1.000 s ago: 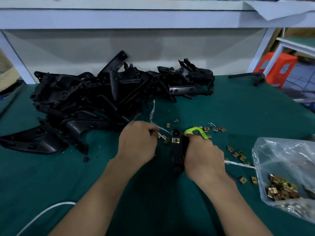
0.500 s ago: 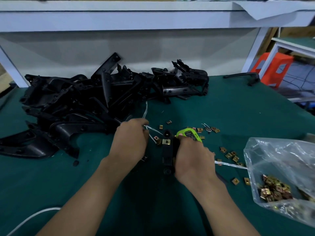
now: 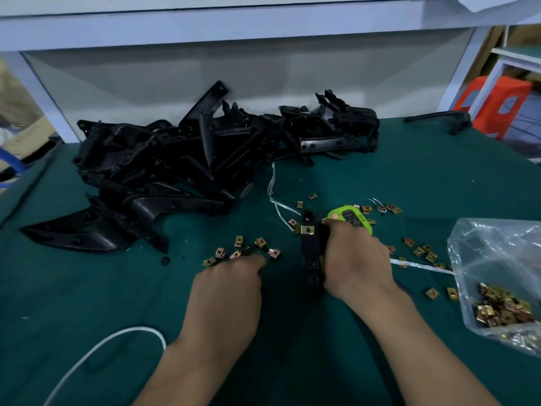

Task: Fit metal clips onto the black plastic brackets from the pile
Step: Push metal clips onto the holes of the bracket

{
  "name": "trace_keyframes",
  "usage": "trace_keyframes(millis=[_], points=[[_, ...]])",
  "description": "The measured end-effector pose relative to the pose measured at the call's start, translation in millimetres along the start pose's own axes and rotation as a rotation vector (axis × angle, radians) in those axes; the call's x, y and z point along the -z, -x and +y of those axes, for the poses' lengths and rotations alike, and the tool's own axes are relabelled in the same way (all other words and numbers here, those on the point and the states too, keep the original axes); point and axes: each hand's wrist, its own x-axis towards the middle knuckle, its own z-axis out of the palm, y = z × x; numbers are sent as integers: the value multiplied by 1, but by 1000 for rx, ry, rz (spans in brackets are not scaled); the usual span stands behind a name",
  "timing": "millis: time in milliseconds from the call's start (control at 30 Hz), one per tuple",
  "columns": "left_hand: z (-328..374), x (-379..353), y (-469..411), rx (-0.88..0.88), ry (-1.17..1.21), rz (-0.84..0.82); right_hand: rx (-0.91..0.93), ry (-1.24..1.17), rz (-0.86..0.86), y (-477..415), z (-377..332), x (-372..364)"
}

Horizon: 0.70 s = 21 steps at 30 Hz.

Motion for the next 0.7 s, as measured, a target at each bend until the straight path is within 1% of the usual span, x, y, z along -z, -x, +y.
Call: trace_keyframes(millis=[67,133,167,200,300,333,367,500,600,667,700], points=[[3,4,-4,14,-102,-6,-2,8,-3,0,1,0],[1,3,-7,54,-95,47,3,6,-7,0,1,-1],[-2,0,-7,67,-51,70,5,3,-7,0,1,-1],[-5,-3,-7,92,38,88,6,5,-5,0,0,-1],[-13,1,-13,200,463,-59,7,24,-5,0,0,-1],[-18,4,-15,220,561,-72,8,28,-6,-1,0,-1],[-22,6,-16,226,596,-83,11,30,-5,-1,0,-1],[-36,7,-15,213,489,-186,18,37,3,-1,1,-2],[-36,3,-16,154,484,-229,22,32,-4,-2,1,-2],[-34,1,-16,137,483,-222,22,31,-11,-2,0,-3],[-33,0,-16,157,490,-193,21,32,-12,-2,0,-2]])
